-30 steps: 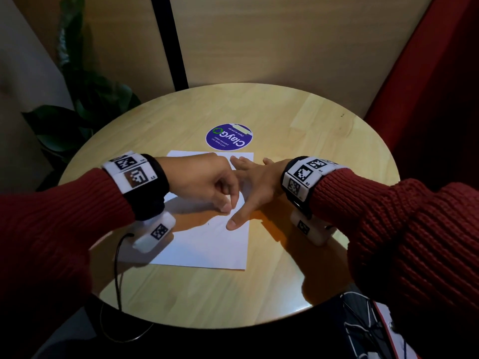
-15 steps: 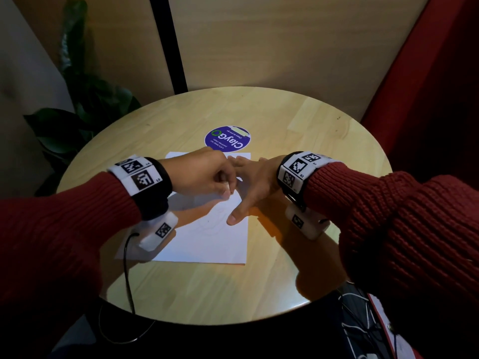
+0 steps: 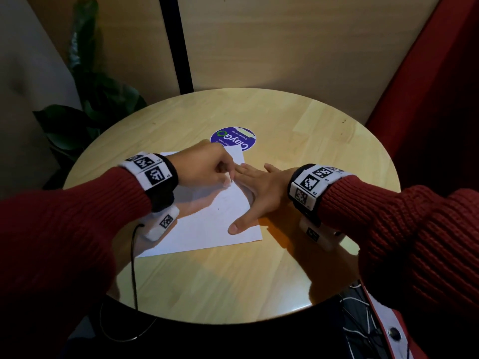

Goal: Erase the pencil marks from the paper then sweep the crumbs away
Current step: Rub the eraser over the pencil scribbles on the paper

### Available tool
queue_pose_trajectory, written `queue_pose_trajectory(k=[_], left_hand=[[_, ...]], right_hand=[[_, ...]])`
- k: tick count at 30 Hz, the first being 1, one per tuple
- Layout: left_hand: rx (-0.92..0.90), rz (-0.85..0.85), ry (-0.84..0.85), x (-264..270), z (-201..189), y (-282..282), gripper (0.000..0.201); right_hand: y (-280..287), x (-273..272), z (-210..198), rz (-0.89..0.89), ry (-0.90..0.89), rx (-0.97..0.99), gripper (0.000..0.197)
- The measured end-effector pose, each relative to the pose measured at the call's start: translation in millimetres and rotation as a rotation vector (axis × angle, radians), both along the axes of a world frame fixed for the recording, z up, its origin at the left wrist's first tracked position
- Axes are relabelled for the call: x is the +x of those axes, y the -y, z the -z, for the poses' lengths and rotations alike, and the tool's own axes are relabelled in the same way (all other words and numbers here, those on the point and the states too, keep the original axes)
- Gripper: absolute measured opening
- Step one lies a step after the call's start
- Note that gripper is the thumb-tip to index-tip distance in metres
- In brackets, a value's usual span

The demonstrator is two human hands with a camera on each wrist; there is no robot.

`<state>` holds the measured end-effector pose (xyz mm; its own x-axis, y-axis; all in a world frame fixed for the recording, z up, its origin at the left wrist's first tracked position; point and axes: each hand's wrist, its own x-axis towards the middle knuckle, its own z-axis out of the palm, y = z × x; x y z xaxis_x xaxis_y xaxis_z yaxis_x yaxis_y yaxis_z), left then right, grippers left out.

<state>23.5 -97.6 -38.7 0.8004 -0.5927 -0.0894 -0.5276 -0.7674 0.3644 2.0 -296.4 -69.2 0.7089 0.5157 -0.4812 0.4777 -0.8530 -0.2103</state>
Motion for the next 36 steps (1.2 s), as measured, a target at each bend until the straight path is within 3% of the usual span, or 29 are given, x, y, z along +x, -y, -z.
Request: queue_pose_trajectory(k=[5, 9, 13, 18, 22, 26, 30, 34, 36], left_hand=[[0.054, 0.167, -0.259, -15, -8, 7, 0.006], [0.029, 0.031, -0.029, -1, -1, 0, 0.008], [0.039, 0.082, -0.223, -9, -5, 6, 0.007], [0.047, -0.023, -0.081, 2, -6, 3, 0.006], [0.059, 0.141, -0.382, -14, -11, 11, 0.005], [-0.019, 0.055, -0.241, -10, -8, 7, 0.005], [0.077, 0.186, -0.439, -22, -13, 13, 0.007], [0.038, 0.062, -0.204, -10, -9, 3, 0.005], [0.056, 0.096, -0.227, -16, -7, 5, 0.006]], right_hand=[[-1, -1, -1, 0.014, -0.004, -0.001, 0.143], [-2, -5, -3, 0.022, 0.0, 0.015, 0.14], [-2, -5, -5, 0.013, 0.005, -0.002, 0.139], [-3, -5, -3, 0.02, 0.007, -0.004, 0.143], [-4, -5, -5, 0.024, -0.008, -0.007, 0.14], [-4, -6, -7, 0.024, -0.012, -0.003, 0.137], [-4, -4, -4, 0.039, 0.004, -0.022, 0.145], [-5, -5, -8, 0.024, -0.01, -0.017, 0.143], [-4, -6, -8, 0.025, -0.011, -0.023, 0.144]])
